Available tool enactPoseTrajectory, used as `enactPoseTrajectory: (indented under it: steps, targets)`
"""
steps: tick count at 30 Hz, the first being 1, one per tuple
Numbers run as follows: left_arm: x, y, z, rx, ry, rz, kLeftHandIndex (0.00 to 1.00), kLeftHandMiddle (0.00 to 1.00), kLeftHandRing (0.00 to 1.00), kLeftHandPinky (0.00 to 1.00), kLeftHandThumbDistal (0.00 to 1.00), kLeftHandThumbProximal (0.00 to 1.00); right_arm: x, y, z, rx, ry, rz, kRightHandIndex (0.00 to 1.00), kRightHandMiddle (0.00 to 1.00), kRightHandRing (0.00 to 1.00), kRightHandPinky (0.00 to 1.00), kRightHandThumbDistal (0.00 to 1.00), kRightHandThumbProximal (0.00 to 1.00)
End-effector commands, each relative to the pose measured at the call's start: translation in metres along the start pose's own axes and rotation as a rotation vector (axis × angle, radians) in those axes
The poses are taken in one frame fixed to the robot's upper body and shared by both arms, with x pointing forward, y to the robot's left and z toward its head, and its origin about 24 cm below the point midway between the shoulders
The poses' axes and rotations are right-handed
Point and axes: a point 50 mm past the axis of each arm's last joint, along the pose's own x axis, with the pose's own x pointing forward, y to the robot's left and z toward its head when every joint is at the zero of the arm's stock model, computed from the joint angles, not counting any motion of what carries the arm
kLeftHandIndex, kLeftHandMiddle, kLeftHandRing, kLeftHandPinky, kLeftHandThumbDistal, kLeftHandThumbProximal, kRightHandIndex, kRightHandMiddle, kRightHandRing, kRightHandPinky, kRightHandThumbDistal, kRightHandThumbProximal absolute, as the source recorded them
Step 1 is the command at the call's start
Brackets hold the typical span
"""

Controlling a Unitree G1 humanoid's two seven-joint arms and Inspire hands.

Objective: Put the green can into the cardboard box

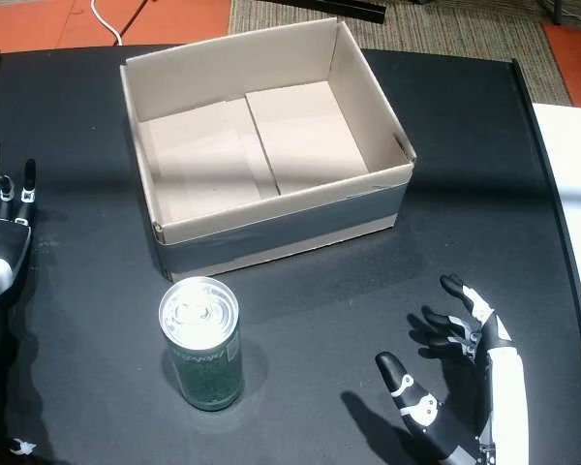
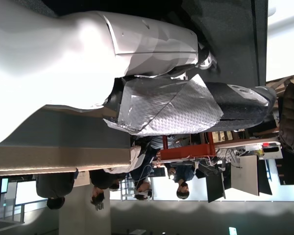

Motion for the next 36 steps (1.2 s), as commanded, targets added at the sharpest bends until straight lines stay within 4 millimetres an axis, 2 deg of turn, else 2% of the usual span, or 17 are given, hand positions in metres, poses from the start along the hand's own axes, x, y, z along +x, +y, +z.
enactPoseTrajectory:
  steps: [1, 4, 13, 17, 20, 23, 26, 27, 29, 32, 36]
  targets:
    - [-0.002, 0.004, -0.002, 0.018, 0.007, 0.01, 0.5, 0.22, 0.6, 0.97, 0.72, 1.0, -0.003, -0.003, -0.001, 0.003, 0.012, -0.013, 0.58, 0.71, 0.82, 0.85, 0.97, 0.63]
    - [-0.002, 0.004, -0.002, 0.01, 0.007, 0.001, 0.5, 0.22, 0.62, 0.99, 0.72, 1.0, -0.003, -0.003, -0.001, 0.002, 0.011, -0.01, 0.58, 0.71, 0.82, 0.86, 0.99, 0.64]
    - [-0.002, 0.005, -0.001, 0.012, 0.007, 0.008, 0.48, 0.21, 0.6, 0.94, 0.72, 1.0, -0.004, -0.003, -0.001, 0.012, 0.007, -0.01, 0.59, 0.72, 0.83, 0.86, 1.0, 0.62]
    - [-0.002, 0.005, -0.001, 0.011, 0.006, 0.013, 0.48, 0.21, 0.6, 0.94, 0.72, 1.0, -0.005, -0.003, -0.001, 0.014, 0.006, -0.007, 0.59, 0.72, 0.83, 0.86, 1.0, 0.66]
    - [-0.002, 0.005, -0.002, 0.018, 0.007, 0.011, 0.48, 0.21, 0.6, 0.93, 0.72, 1.0, -0.006, -0.004, -0.002, 0.004, 0.015, 0.019, 0.64, 0.75, 0.85, 0.88, 1.0, 0.67]
    - [-0.002, 0.004, -0.003, 0.012, 0.006, 0.022, 0.47, 0.2, 0.59, 0.92, 0.68, 1.0, -0.006, -0.004, -0.002, -0.012, 0.013, 0.077, 0.74, 0.83, 0.9, 0.92, 1.0, 0.58]
    - [-0.002, 0.004, -0.005, 0.005, 0.005, 0.029, 0.47, 0.21, 0.6, 0.89, 0.69, 1.0, 0.0, -0.001, -0.002, -0.033, 0.005, 0.171, 0.85, 0.9, 0.95, 0.97, 1.0, 0.6]
    - [-0.002, 0.004, -0.005, 0.004, 0.006, 0.026, 0.48, 0.21, 0.6, 0.88, 0.71, 1.0, 0.004, 0.002, 0.0, -0.029, -0.005, 0.209, 0.87, 0.93, 0.97, 0.99, 1.0, 0.57]
    - [-0.002, 0.004, -0.006, 0.007, 0.008, 0.023, 0.47, 0.21, 0.6, 0.89, 0.73, 1.0, 0.014, 0.006, 0.002, -0.046, -0.029, 0.292, 0.88, 0.94, 0.99, 1.0, 1.0, 0.61]
    - [-0.002, 0.004, -0.006, 0.009, 0.006, 0.023, 0.47, 0.21, 0.6, 0.87, 0.71, 1.0, 0.032, 0.014, 0.008, -0.044, -0.068, 0.401, 0.86, 0.94, 1.0, 0.99, 1.0, 0.56]
    - [-0.002, 0.005, -0.006, 0.012, 0.01, 0.02, 0.47, 0.2, 0.59, 0.86, 0.72, 1.0, 0.049, 0.02, 0.013, -0.039, -0.081, 0.505, 0.86, 0.94, 1.0, 1.0, 1.0, 0.62]
